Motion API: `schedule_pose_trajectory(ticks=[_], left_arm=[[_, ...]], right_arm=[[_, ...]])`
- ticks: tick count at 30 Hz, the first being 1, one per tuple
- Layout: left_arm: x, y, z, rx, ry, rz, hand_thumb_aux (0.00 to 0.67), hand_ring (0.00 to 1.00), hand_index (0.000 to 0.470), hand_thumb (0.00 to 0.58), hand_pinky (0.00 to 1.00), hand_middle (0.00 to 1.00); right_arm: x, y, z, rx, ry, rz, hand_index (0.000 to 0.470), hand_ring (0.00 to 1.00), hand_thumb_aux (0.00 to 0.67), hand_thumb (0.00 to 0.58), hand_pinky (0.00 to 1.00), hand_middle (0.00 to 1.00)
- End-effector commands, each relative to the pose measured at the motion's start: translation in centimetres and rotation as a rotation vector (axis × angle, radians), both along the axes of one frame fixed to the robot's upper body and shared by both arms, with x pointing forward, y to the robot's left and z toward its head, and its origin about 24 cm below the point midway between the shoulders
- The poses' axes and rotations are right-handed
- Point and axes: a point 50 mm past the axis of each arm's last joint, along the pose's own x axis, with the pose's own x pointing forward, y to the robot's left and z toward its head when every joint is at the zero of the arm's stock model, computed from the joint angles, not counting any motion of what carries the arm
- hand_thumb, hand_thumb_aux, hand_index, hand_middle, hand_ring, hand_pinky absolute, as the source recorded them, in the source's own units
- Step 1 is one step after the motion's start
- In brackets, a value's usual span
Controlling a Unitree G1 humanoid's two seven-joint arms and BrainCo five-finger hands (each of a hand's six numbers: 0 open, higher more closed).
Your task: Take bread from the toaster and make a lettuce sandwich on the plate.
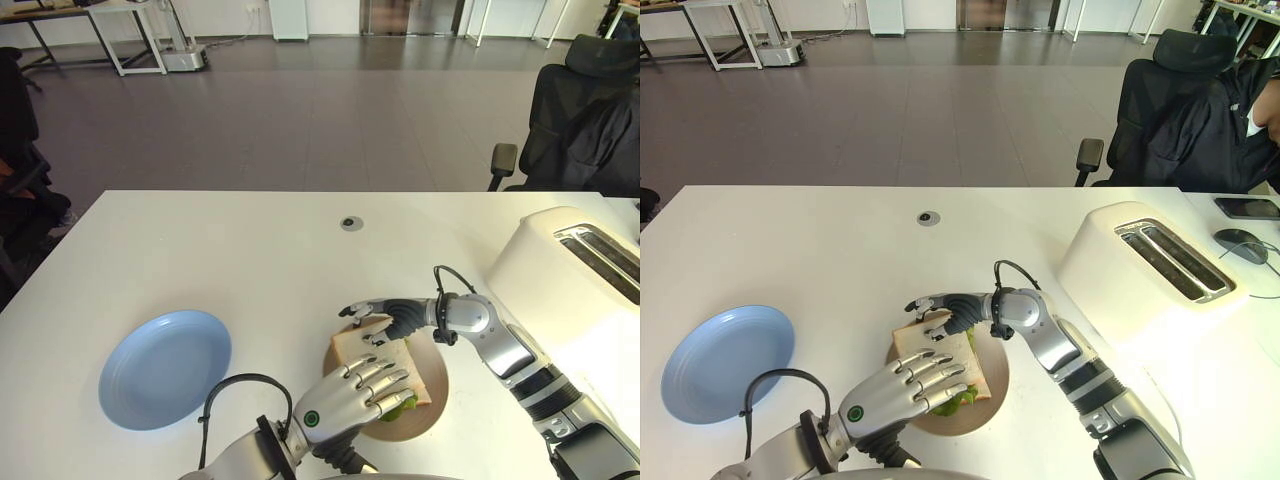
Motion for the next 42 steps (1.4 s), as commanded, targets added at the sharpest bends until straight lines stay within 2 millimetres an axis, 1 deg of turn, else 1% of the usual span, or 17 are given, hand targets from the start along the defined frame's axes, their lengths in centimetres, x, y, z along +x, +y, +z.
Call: schedule_pose_trajectory(ticks=[1, 4, 7, 8, 9, 10, 16, 22, 26, 28, 30, 31, 32, 33, 34, 38, 42], left_arm=[[0.4, 0.6, -2.2, 0.021, 0.085, 0.014, 0.0, 0.0, 0.0, 0.0, 0.0, 0.0], [-0.3, 0.6, -3.3, -0.016, 0.177, -0.002, 0.0, 0.0, 0.0, 0.0, 0.0, 0.0], [-0.8, 0.7, -3.8, -0.048, 0.263, -0.011, 0.0, 0.0, 0.0, 0.0, 0.0, 0.0], [-0.9, 0.8, -4.0, -0.059, 0.291, -0.01, 0.0, 0.0, 0.0, 0.0, 0.0, 0.0], [-1.0, 1.0, -4.1, -0.065, 0.31, -0.007, 0.0, 0.0, 0.0, 0.0, 0.0, 0.0], [-1.0, 1.1, -4.2, -0.072, 0.328, -0.003, 0.0, 0.0, 0.0, 0.0, 0.0, 0.0], [0.0, 2.8, -5.2, -0.037, 0.384, 0.065, 0.0, 0.0, 0.0, 0.0, 0.0, 0.0], [4.7, 5.4, -4.9, 0.074, 0.273, 0.171, 0.0, 0.0, 0.0, 0.0, 0.0, 0.0], [7.3, 4.3, -0.8, -0.096, 0.113, 0.132, 0.0, 0.0, 0.0, 0.0, 0.0, 0.0], [7.0, 3.5, 2.7, -0.276, -0.006, 0.063, 0.0, 0.0, 0.0, 0.0, 0.0, 0.0], [6.6, 4.6, 5.3, -0.359, -0.106, 0.067, 0.0, 0.0, 0.0, 0.0, 0.0, 0.0], [6.4, 5.8, 6.2, -0.359, -0.138, 0.1, 0.0, 0.16, 0.0, 0.0, 0.16, 0.16], [6.2, 7.3, 6.5, -0.325, -0.154, 0.14, 0.126, 0.81, 0.088, 0.198, 0.81, 0.81], [6.0, 8.4, 6.5, -0.293, -0.155, 0.17, 0.368, 1.0, 0.258, 0.462, 1.0, 1.0], [5.6, 9.4, 6.2, -0.255, -0.137, 0.2, 0.67, 1.0, 0.47, 0.58, 1.0, 1.0], [3.5, 12.0, 2.3, 0.007, 0.069, 0.244, 0.67, 1.0, 0.47, 0.58, 1.0, 1.0], [2.6, 10.4, -1.9, 0.104, 0.252, 0.171, 0.67, 1.0, 0.47, 0.58, 1.0, 1.0]], right_arm=[[-0.2, 0.4, 0.2, -0.008, -0.014, 0.018, 0.413, 0.0, 0.589, 0.571, 0.0, 0.0], [-0.2, 0.6, 0.3, 0.004, -0.022, 0.021, 0.348, 0.0, 0.497, 0.541, 0.0, 0.0], [0.3, 0.6, 0.6, 0.021, -0.04, -0.001, 0.326, 0.0, 0.465, 0.526, 0.0, 0.0], [0.6, 0.6, 0.9, 0.038, -0.059, -0.022, 0.245, 0.0, 0.349, 0.447, 0.0, 0.0], [1.1, 0.5, 1.4, 0.059, -0.088, -0.047, 0.057, 0.0, 0.081, 0.132, 0.0, 0.0], [1.5, 0.5, 2.1, 0.093, -0.123, -0.062, 0.0, 0.0, 0.0, 0.0, 0.0, 0.0], [3.6, -2.9, 6.8, 0.302, -0.268, -0.227, 0.0, 0.0, 0.0, 0.0, 0.0, 0.0], [0.8, -6.6, 8.1, 0.379, -0.315, -0.212, 0.0, 0.0, 0.0, 0.0, 0.0, 0.0], [-1.0, -8.9, 7.4, 0.305, -0.355, -0.208, 0.0, 0.0, 0.0, 0.0, 0.0, 0.0], [-1.9, -10.3, 6.6, 0.189, -0.376, -0.216, 0.0, 0.0, 0.0, 0.0, 0.0, 0.0], [-3.2, -11.4, 5.7, 0.07, -0.373, -0.188, 0.0, 0.0, 0.0, 0.0, 0.0, 0.0], [-4.2, -11.7, 5.1, 0.016, -0.35, -0.15, 0.053, 0.35, 0.076, 0.124, 0.35, 0.35], [-5.3, -11.9, 4.2, -0.03, -0.307, -0.112, 0.324, 0.99, 0.462, 0.524, 0.99, 0.99], [-6.2, -12.0, 3.4, -0.068, -0.28, -0.076, 0.47, 0.99, 0.67, 0.58, 0.99, 0.99], [-6.8, -11.8, 2.7, -0.094, -0.259, -0.048, 0.47, 0.99, 0.67, 0.58, 0.99, 0.99], [-7.7, -10.3, -0.4, -0.136, -0.236, 0.005, 0.47, 0.99, 0.67, 0.58, 0.99, 0.99], [-8.2, -8.6, -3.9, -0.181, -0.183, 0.036, 0.47, 1.0, 0.67, 0.58, 1.0, 1.0]])
